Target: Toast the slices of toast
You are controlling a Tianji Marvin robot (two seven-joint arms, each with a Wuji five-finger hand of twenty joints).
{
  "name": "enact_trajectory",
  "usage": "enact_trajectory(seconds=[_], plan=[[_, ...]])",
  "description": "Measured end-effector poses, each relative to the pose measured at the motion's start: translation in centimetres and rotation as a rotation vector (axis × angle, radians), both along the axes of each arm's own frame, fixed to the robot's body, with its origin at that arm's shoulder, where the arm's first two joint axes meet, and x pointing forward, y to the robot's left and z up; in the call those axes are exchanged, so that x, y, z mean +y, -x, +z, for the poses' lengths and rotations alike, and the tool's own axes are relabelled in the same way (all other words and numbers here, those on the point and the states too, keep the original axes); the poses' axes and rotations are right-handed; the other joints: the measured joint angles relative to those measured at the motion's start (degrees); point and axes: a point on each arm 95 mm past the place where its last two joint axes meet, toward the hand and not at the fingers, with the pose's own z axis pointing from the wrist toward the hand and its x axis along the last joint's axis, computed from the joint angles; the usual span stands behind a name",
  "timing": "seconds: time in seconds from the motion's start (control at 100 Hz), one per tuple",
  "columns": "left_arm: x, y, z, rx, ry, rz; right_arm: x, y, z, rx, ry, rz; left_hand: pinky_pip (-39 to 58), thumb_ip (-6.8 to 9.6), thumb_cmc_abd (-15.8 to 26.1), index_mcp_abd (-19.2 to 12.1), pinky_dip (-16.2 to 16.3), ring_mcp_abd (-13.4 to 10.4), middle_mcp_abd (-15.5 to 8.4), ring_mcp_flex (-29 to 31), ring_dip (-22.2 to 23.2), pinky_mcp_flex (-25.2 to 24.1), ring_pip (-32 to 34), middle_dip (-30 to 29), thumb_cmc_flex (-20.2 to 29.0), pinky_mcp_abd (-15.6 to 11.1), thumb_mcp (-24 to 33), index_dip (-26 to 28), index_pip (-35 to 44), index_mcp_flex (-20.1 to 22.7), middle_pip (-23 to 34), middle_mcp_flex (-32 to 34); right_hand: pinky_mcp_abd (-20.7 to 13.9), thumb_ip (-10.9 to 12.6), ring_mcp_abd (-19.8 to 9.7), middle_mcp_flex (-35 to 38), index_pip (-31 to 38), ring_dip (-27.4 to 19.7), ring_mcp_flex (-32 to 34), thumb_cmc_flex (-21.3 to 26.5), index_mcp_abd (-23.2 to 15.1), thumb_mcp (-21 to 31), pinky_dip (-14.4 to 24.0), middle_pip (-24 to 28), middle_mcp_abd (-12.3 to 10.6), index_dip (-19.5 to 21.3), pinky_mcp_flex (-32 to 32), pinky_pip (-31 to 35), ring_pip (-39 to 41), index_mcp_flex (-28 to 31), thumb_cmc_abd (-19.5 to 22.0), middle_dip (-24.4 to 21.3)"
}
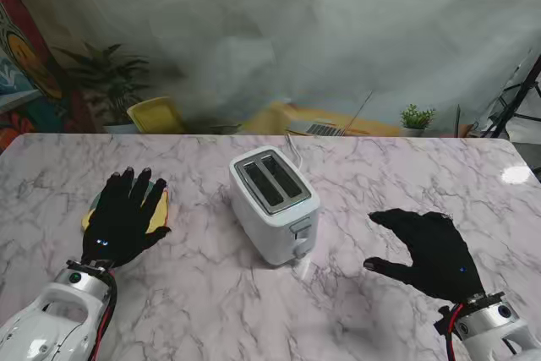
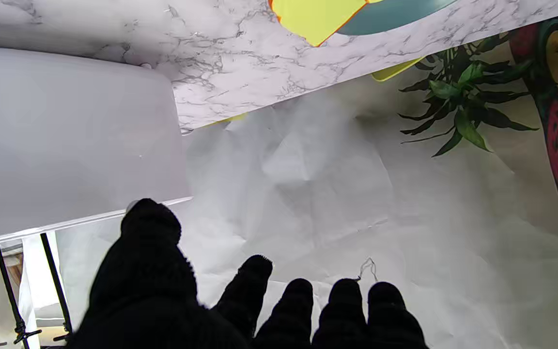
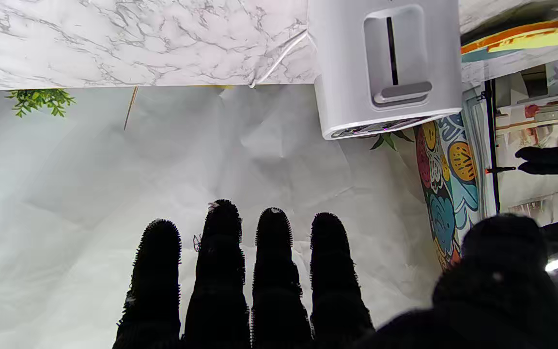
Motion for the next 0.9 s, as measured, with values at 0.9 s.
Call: enact_trajectory(seconds=[0.9], plan=[[11.9, -2.0, -0.7, 0.256, -0.25, -0.036, 0.2, 0.0, 0.0, 0.001, -0.005, 0.007, -3.47, 0.01, -6.5, 4.1, -7.03, -3.23, 0.04, 0.0, -6.98, 0.82, -2.99, -13.05, -4.27, -5.01, -0.11, -13.8, -4.12, -3.65, -1.46, -0.04, 0.01, 0.01, 0.0, 0.0, 0.0, 0.01, 0.0, 0.0, 0.0, 0.0, 0.02, 0.0, 0.0, 0.02, 0.01, 0.0, 0.0, 0.01, 0.0, 0.0]])
